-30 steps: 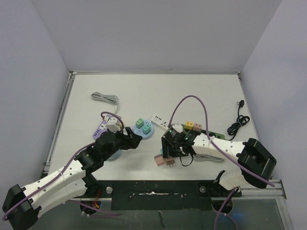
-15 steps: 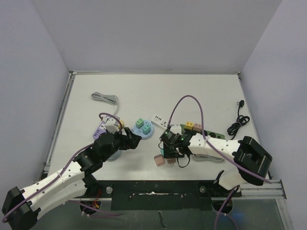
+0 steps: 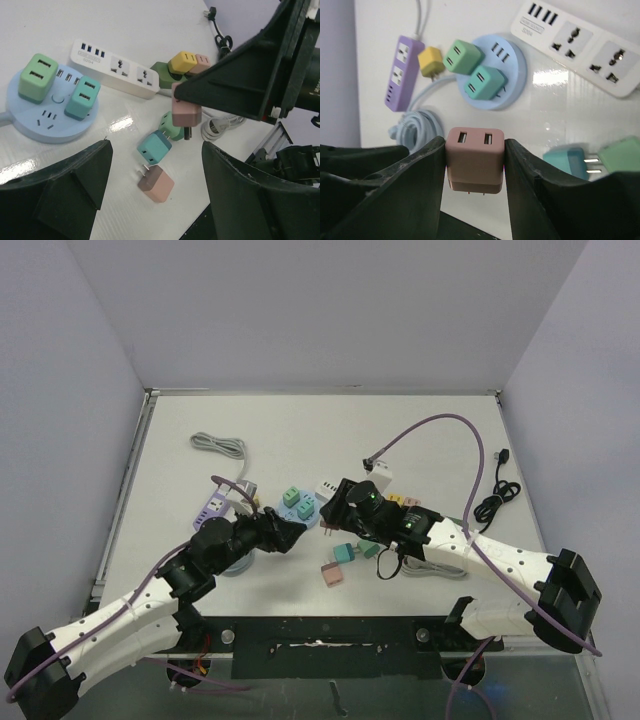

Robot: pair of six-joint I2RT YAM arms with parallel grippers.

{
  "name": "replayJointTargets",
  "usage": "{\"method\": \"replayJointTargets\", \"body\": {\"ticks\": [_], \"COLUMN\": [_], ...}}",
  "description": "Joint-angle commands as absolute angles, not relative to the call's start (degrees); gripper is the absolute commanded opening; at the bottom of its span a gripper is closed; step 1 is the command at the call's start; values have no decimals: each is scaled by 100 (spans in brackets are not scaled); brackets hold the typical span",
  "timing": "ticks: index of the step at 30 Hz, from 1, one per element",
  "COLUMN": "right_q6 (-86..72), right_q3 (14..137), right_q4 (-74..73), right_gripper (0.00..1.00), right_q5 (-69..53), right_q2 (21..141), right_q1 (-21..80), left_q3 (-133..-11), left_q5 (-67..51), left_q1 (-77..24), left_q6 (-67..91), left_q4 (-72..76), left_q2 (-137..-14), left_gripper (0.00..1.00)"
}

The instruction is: Insert the plug

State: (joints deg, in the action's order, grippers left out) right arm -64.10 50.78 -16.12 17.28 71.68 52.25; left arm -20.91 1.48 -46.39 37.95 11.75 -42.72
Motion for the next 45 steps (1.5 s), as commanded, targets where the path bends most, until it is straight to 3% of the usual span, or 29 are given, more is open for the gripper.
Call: {"method": "replayJointTargets", "body": {"ticks": [1, 15, 21, 27, 32, 37, 43, 45], "right_q6": [-6875, -7281, -7091, -7023, -6949, -6784, -5654, -5082], "right_q3": [5359, 5329, 5328, 5106, 5126, 5074, 4949, 4949], "right_q4": [-449, 90, 158, 299, 281, 158, 353, 553], "right_gripper": [42, 45, 48, 50, 51, 62, 99, 98], "right_q5": [1537, 962, 794, 638, 605, 258, -936, -1651], "right_q2": [7201, 7260, 7261, 7230, 7140, 6969, 6575, 6473], "right_q1": [4971, 4917, 4944, 4939, 4923, 4770, 4282, 4086], "left_q3": [-2206, -2329, -2394, -2259, -2269, -2325, -2545, -2660], "left_q5": [-181, 540, 764, 550, 286, 154, -383, -690], "left_q1": [-4623, -4622, -4623, -4622, -4625, -4615, -4505, -4420], "left_q6": [3589, 3827, 4052, 4120, 4075, 4091, 4394, 4576], "left_q4": [2251, 3707, 4189, 5013, 4914, 4542, 3786, 3459], "left_q2": [-4443, -5544, -5876, -5979, -6018, -5899, -5632, -5535], "left_gripper": [69, 66, 51, 49, 28, 18, 16, 16]}}
